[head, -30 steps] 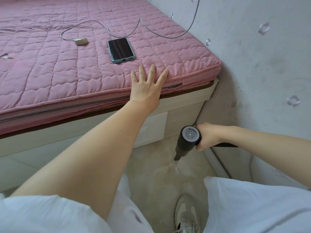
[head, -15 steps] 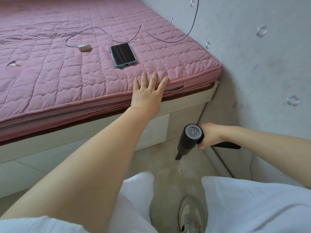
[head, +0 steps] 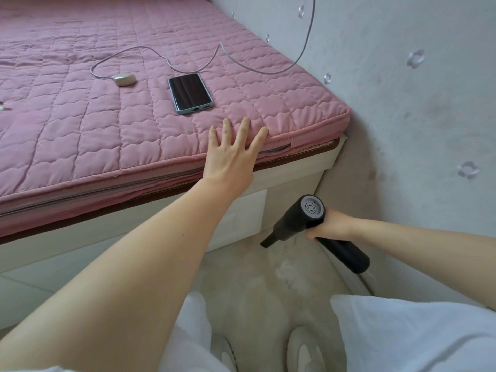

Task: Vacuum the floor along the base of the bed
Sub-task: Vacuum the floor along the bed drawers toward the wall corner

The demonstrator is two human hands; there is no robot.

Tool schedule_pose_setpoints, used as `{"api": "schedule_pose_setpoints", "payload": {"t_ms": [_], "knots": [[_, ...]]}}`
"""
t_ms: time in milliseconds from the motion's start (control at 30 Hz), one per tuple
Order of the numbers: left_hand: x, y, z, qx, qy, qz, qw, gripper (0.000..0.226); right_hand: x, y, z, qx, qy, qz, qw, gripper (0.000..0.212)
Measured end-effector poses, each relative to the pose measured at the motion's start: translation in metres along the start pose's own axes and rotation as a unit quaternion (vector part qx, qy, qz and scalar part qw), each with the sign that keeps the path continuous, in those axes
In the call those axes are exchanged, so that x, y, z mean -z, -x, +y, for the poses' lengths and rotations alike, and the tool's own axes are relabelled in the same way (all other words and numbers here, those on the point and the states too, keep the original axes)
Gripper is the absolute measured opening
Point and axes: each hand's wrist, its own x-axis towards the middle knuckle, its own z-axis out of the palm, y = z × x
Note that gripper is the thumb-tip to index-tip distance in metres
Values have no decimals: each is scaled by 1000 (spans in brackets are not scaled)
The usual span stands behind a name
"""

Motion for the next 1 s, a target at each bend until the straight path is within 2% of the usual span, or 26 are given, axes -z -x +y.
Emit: {"api": "schedule_pose_setpoints", "payload": {"t_ms": [133,433,633,1000], "knots": [[-1,-6,-1,-7,-1,0,1000,93,-3,-6,7,-26,-50,11,998,6],[-3,-11,-4,-24,-2,18,1000,95,-16,-8,15,-123,-148,36,981,14],[-3,-15,0,-20,-2,21,1000,99,-19,-7,23,-124,-149,60,979,10],[-3,-22,7,-24,1,30,999,99,-14,-7,33,-120,-154,70,978,16]]}}
